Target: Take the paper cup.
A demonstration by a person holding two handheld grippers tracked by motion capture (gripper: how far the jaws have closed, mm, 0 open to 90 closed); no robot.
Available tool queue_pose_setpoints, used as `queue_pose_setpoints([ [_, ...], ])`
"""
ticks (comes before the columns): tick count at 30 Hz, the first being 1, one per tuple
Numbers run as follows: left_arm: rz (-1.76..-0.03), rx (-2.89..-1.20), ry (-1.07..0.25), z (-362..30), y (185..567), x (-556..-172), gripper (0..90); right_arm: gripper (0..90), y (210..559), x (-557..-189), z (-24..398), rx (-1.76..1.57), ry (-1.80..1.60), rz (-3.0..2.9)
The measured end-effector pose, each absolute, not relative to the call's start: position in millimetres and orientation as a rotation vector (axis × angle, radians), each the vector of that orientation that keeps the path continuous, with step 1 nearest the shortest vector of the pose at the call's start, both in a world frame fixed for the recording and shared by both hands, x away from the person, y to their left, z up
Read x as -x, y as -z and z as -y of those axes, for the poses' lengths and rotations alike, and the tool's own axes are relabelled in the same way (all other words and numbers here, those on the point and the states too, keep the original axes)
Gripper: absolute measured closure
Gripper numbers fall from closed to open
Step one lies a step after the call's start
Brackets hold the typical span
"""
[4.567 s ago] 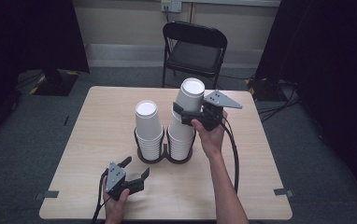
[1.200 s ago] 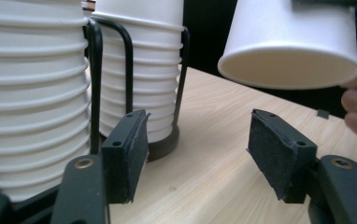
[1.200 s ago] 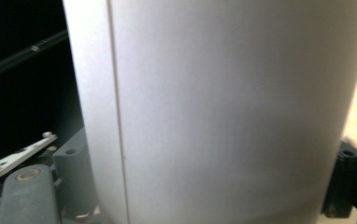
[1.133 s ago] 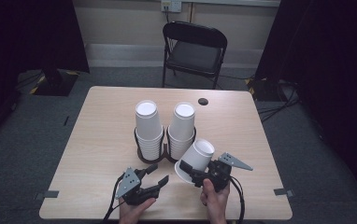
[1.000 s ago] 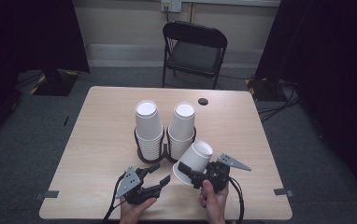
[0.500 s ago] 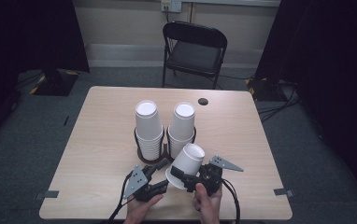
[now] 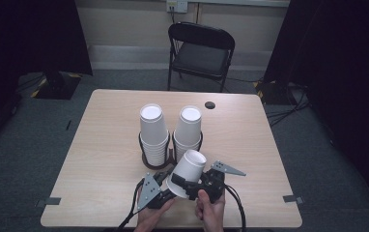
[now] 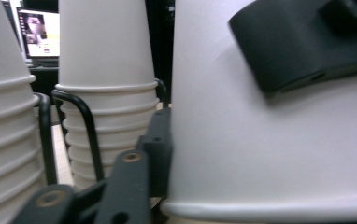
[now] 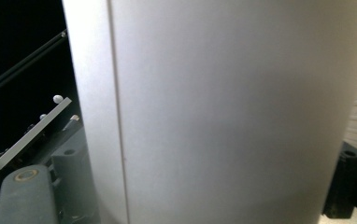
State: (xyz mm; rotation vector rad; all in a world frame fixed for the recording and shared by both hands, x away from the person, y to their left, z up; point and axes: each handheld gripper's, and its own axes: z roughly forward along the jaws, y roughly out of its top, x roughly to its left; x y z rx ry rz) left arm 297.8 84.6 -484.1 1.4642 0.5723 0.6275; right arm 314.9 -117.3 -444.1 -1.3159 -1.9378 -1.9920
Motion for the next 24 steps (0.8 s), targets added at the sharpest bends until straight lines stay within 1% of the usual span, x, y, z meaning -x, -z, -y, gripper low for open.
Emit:
queue_pose_setpoints([
  [2,-0.586,-1.485,-0.645,-86.2,483.7,-297.9,75.8,13.4,444.6,-315.6,118.5,1.318,1.984,1.919],
  [3,-0.592,-1.488,-0.63,-87.0,483.7,-298.2,77.5,13.1,445.9,-316.5,118.4,1.316,1.98,1.913],
  [8,-0.595,-1.501,-0.592,-93.6,484.6,-298.1,81.4,11.2,448.9,-316.3,116.1,1.314,1.997,1.923],
  [17,-0.588,-1.533,-0.533,-99.4,489.0,-297.8,83.4,10.5,447.8,-317.0,121.9,1.356,2.056,1.935],
  [19,-0.585,-1.546,-0.496,-100.2,490.1,-298.3,83.5,10.9,447.2,-317.4,124.6,1.364,2.077,1.932],
  [24,-0.572,-1.571,-0.459,-101.4,490.3,-299.8,83.6,11.1,446.8,-317.5,130.0,1.377,2.102,1.931],
])
